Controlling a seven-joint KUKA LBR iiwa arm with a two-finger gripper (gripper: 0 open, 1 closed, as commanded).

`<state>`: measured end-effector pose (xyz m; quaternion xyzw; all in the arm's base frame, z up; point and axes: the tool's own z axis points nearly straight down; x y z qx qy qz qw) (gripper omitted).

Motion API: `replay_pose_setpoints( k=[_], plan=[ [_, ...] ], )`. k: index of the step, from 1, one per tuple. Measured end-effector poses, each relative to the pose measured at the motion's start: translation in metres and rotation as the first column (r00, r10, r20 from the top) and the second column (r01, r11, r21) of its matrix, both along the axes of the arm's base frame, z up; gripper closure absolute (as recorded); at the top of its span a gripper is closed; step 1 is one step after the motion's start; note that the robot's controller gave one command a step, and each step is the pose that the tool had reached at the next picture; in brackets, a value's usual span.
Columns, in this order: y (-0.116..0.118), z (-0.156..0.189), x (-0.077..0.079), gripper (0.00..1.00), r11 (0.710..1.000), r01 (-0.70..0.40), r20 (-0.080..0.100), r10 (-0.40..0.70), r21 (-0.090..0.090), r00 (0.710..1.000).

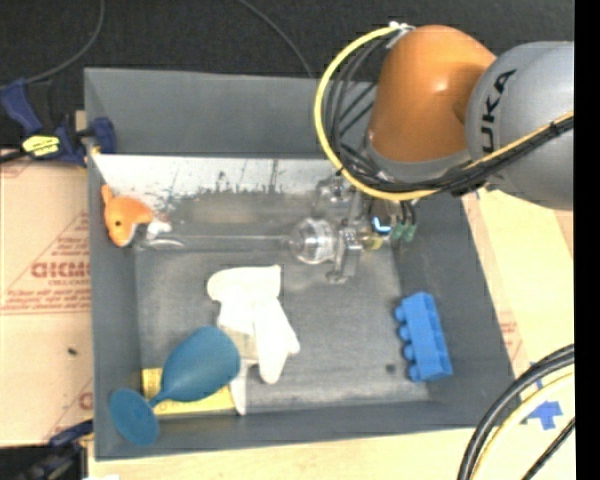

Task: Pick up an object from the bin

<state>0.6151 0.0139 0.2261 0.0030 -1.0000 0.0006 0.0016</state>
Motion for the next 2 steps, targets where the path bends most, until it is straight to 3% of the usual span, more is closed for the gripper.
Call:
replay_pose_setpoints(
  k=[1,2],
  plan=[
    [0.000,0.005,0.001,0.00,1.000,0.000,0.008,0.000,0.000,1.000],
    [-0.042,-0.103,0.025,0.00,0.999,-0.046,0.012,0.046,-0.001,0.999]
  ],
)
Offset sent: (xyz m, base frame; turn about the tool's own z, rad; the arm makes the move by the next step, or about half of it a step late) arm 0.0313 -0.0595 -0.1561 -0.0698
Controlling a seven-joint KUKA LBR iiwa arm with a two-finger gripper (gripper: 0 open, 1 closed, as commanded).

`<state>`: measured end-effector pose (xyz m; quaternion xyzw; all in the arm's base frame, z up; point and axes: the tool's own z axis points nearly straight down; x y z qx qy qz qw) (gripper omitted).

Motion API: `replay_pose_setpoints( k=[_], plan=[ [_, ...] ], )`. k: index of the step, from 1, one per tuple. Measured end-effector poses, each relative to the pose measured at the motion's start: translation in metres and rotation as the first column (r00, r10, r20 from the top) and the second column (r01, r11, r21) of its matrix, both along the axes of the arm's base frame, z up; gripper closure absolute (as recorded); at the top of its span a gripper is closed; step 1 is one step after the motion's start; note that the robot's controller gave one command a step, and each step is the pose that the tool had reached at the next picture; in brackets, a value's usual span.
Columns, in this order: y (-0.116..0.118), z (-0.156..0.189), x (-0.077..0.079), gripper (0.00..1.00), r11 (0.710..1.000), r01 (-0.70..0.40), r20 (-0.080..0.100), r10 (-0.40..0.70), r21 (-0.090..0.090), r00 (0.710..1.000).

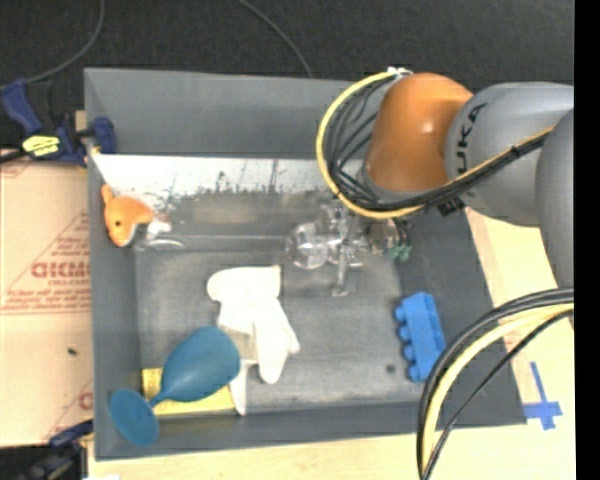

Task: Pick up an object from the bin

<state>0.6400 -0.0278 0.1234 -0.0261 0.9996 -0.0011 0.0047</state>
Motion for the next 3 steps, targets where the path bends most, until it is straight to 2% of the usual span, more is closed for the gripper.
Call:
replay_pose_setpoints(
  k=[1,2,3],
  plan=[
    [-0.015,0.026,0.005,0.00,0.980,0.197,-0.001,-0.197,0.004,0.980],
    [-0.024,-0.010,0.001,0.00,0.999,0.052,0.005,-0.052,0.000,0.999],
    [-0.018,-0.054,0.002,0.00,0.944,0.330,-0.001,-0.330,0.005,0.944]
  ],
)
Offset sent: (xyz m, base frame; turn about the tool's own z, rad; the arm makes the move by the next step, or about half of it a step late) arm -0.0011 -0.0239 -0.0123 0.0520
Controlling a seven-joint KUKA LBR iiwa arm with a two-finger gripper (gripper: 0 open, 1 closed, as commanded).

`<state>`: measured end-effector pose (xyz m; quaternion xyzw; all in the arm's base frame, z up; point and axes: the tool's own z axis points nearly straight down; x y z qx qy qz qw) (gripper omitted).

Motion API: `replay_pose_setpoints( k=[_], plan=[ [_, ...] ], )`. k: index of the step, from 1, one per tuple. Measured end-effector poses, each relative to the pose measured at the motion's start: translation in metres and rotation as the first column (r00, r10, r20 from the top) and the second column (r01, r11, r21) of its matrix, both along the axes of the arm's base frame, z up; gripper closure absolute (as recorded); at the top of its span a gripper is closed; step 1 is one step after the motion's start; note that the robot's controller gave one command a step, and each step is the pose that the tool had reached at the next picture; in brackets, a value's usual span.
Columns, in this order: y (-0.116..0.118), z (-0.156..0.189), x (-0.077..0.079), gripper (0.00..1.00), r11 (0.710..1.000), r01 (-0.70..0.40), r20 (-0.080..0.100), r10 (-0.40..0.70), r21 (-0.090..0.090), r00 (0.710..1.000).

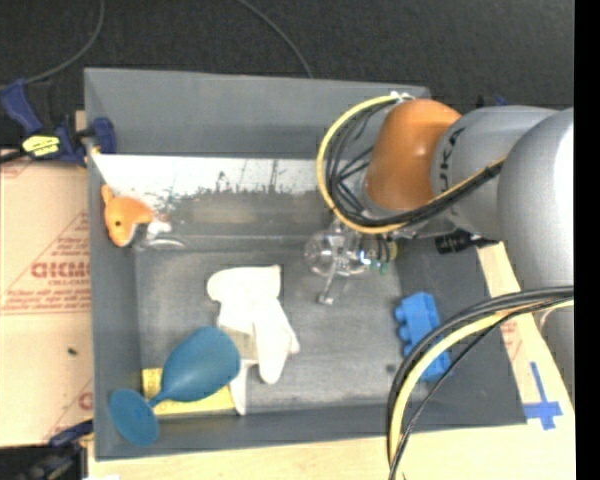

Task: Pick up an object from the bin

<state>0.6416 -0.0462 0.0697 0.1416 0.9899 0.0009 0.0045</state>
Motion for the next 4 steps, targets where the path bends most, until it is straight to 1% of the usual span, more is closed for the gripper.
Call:
replay_pose_setpoints(
  k=[1,3,4],
  plan=[
    [-0.009,0.002,0.002,1.00,0.996,-0.085,0.006,0.085,-0.007,0.996],
    [-0.010,0.004,0.002,1.00,0.996,-0.091,0.006,0.091,-0.007,0.996],
    [-0.010,0.021,0.000,1.00,0.996,-0.090,0.000,0.090,-0.005,0.996]
  ],
)
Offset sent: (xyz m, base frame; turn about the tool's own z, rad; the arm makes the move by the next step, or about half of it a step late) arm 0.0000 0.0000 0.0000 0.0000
